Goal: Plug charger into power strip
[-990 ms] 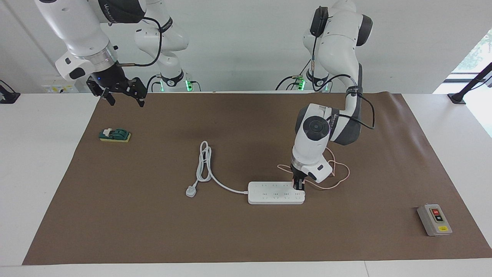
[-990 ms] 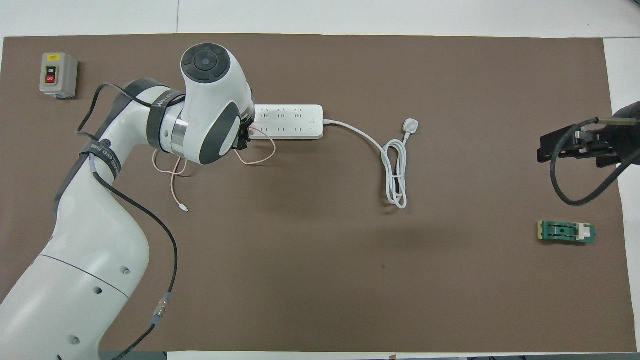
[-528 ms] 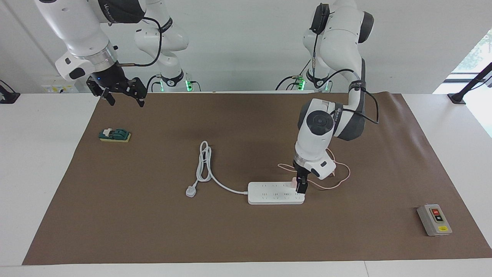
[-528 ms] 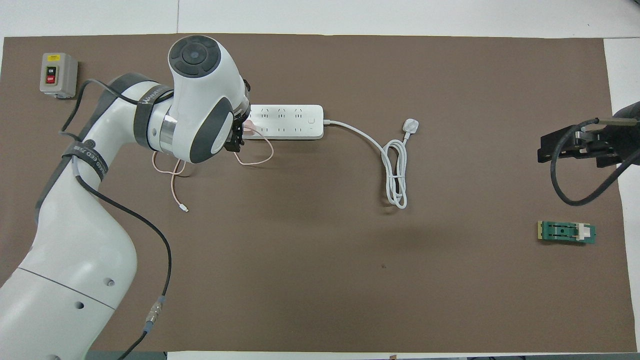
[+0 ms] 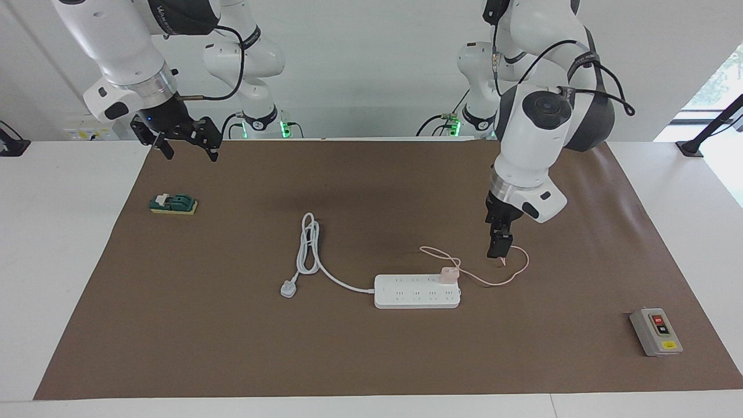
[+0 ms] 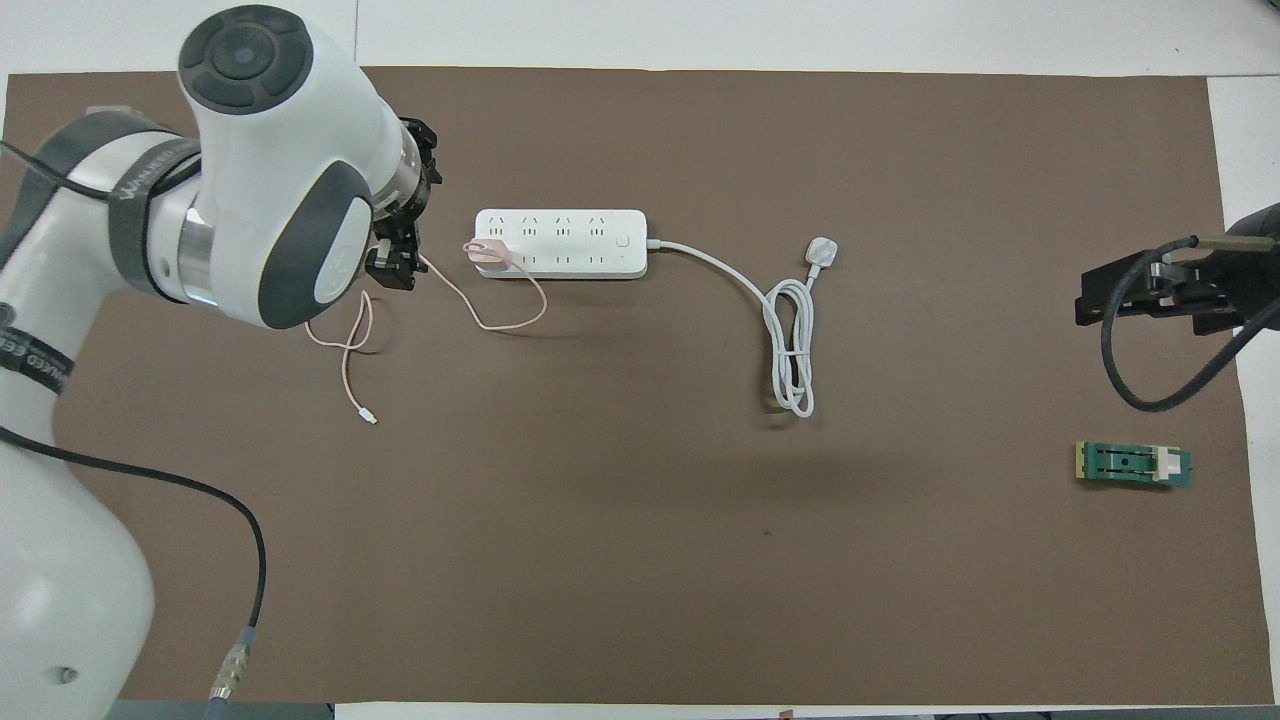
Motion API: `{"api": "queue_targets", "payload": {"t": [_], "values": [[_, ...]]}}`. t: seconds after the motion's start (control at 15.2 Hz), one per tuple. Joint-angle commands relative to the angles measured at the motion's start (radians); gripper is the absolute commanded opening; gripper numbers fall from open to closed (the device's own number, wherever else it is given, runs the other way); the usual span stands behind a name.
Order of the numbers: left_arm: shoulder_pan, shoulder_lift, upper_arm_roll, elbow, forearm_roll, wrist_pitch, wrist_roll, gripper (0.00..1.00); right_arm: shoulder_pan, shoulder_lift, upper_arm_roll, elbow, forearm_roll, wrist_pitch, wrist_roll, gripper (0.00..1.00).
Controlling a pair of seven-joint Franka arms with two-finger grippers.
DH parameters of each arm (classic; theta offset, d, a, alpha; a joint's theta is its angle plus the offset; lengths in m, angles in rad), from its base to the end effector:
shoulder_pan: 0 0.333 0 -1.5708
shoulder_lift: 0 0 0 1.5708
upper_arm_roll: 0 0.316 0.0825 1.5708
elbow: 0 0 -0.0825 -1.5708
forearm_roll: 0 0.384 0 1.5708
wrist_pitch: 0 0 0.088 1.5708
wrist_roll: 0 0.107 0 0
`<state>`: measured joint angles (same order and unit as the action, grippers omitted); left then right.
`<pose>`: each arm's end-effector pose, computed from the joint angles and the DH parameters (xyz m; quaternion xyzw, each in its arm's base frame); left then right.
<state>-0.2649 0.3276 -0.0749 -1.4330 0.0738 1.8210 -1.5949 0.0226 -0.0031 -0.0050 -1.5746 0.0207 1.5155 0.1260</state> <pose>0.6328 -0.2099 0.5133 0.8122 0.5821 0.0372 0.0116 0.5473 0.0119 0.6198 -0.9981 0.0539 0.0287 0.0083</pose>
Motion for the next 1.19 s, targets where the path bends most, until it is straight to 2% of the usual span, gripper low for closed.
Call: {"api": "queue_targets", "payload": {"t": [0.0, 0.13, 0.46, 0.66, 0.86, 1.12], "values": [[0.067, -0.079, -0.006, -0.04, -0.015, -0.08, 0.216, 1.0, -0.02, -0.017, 0.014, -0.018, -0.013, 0.0, -0.019, 1.0], [0.122, -0.119, -0.006, -0.04, -0.014, -0.156, 0.437, 1.0, -0.02, -0.017, 0.014, -0.018, -0.013, 0.0, -0.019, 1.0], [0.278, -0.171, -0.005, -0.041, -0.014, -0.224, 0.878, 1.0, -0.02, -0.017, 0.016, -0.018, -0.013, 0.0, -0.019, 1.0], [0.377, -0.248, -0.005, -0.072, -0.014, -0.298, 1.119, 1.0, -0.02, -0.017, 0.016, -0.018, -0.013, 0.0, -0.019, 1.0], [0.391, -0.379, -0.006, -0.168, -0.02, -0.325, 1.254, 1.0, -0.02, -0.017, 0.016, -0.018, -0.012, 0.0, -0.019, 1.0], [0.365, -0.39, -0.009, -0.178, -0.112, -0.318, 1.245, 1.0, -0.02, -0.017, 0.016, -0.018, -0.013, 0.0, -0.019, 1.0]]}}
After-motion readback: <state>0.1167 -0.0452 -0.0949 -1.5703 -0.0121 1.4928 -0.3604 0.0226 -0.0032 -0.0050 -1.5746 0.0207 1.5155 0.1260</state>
